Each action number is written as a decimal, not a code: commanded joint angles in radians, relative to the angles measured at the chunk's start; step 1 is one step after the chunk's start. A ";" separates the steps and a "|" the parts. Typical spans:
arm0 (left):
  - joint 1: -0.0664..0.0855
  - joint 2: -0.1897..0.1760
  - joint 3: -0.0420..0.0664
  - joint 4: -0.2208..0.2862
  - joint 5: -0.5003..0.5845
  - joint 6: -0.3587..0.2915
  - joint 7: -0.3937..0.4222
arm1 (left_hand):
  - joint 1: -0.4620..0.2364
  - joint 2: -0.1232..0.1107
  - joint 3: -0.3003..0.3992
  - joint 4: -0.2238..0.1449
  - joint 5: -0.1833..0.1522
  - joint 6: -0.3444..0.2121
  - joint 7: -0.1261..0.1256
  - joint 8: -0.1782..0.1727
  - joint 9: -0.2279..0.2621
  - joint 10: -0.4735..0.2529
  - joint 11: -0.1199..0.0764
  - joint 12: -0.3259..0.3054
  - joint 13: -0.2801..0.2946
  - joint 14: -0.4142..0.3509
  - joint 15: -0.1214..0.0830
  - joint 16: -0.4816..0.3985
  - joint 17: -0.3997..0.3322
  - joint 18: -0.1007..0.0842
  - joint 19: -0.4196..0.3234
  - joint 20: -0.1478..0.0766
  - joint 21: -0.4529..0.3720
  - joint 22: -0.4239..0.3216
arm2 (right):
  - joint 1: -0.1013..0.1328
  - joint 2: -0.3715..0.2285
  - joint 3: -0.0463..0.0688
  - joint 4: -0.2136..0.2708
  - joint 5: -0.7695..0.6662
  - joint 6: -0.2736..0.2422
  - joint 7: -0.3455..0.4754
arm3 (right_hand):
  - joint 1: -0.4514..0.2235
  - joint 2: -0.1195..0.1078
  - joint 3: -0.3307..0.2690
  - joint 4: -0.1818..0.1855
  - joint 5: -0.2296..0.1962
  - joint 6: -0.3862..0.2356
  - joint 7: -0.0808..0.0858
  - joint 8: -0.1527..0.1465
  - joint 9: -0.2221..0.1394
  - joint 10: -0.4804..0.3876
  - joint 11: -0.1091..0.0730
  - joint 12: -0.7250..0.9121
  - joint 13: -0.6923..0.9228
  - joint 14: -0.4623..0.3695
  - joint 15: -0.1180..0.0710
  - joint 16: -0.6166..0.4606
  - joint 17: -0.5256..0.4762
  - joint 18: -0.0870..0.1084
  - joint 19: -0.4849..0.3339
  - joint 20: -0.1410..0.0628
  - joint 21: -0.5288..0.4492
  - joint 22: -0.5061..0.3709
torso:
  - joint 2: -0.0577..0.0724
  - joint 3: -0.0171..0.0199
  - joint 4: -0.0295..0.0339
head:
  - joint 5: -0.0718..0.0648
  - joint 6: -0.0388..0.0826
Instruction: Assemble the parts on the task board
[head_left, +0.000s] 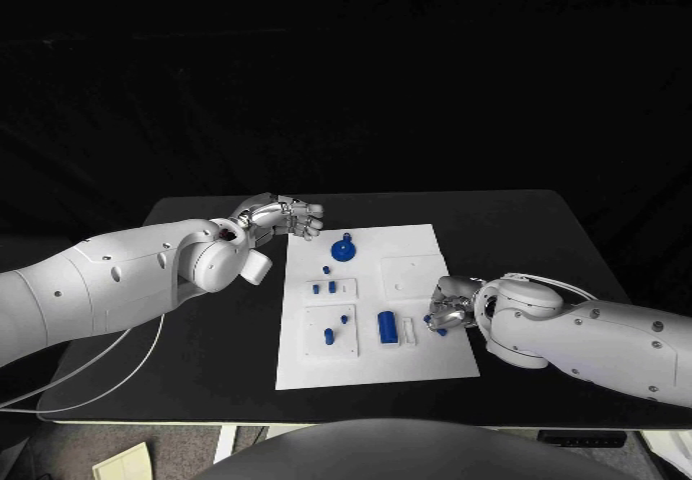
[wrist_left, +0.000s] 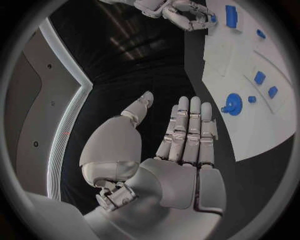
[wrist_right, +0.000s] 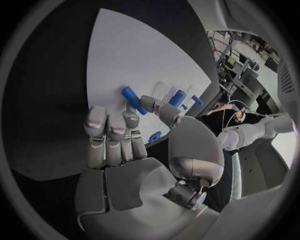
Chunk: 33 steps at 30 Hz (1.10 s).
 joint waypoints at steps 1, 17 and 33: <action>0.001 0.001 0.001 0.003 0.002 0.013 0.007 | 0.001 0.008 -0.004 -0.004 -0.001 -0.006 -0.001 0.002 -0.001 -0.004 -0.001 0.003 -0.001 0.004 0.003 -0.005 0.001 0.010 0.000 0.004 -0.006 0.001 | 0.000 0.002 -0.002 0.008 0.179 -0.036 0.011 | -0.004 0.014 -0.008 0.001 0.007 0.007 0.001 0.010 0.009 0.006 -0.002 0.005 -0.001 0.003 -0.005 -0.002 -0.002 0.055 0.004 -0.001 0.003 -0.001 | 0.000 -0.0004 -0.0001 | 0.000 0.000; 0.001 0.000 0.001 0.003 0.000 0.019 0.003 | 0.001 0.007 -0.004 -0.005 -0.001 -0.006 -0.001 0.002 -0.001 -0.005 -0.001 0.003 -0.001 0.004 0.004 -0.006 0.002 0.010 0.000 0.004 -0.007 0.002 | 0.001 0.028 -0.002 -0.004 0.279 -0.037 -0.005 | -0.009 0.019 -0.016 -0.004 0.023 0.006 0.001 0.010 0.007 0.005 -0.002 0.004 -0.001 0.003 -0.006 -0.003 -0.001 0.055 0.004 -0.003 0.002 -0.002 | 0.000 0.0004 0.0003 | 0.000 -0.004; 0.001 -0.001 0.001 0.005 -0.002 0.021 0.001 | 0.002 0.008 -0.004 -0.005 -0.001 -0.007 -0.001 0.002 -0.001 -0.005 0.000 0.003 -0.002 0.004 0.004 -0.006 0.002 0.010 0.000 0.004 -0.007 0.002 | 0.001 0.047 -0.002 -0.024 0.317 -0.019 -0.004 | -0.021 0.020 -0.036 0.019 -0.100 0.010 -0.001 0.014 0.002 0.003 -0.004 0.003 -0.001 0.002 -0.008 -0.005 0.001 0.055 0.003 -0.006 -0.001 -0.005 | 0.000 0.0002 0.0007 | 0.003 -0.006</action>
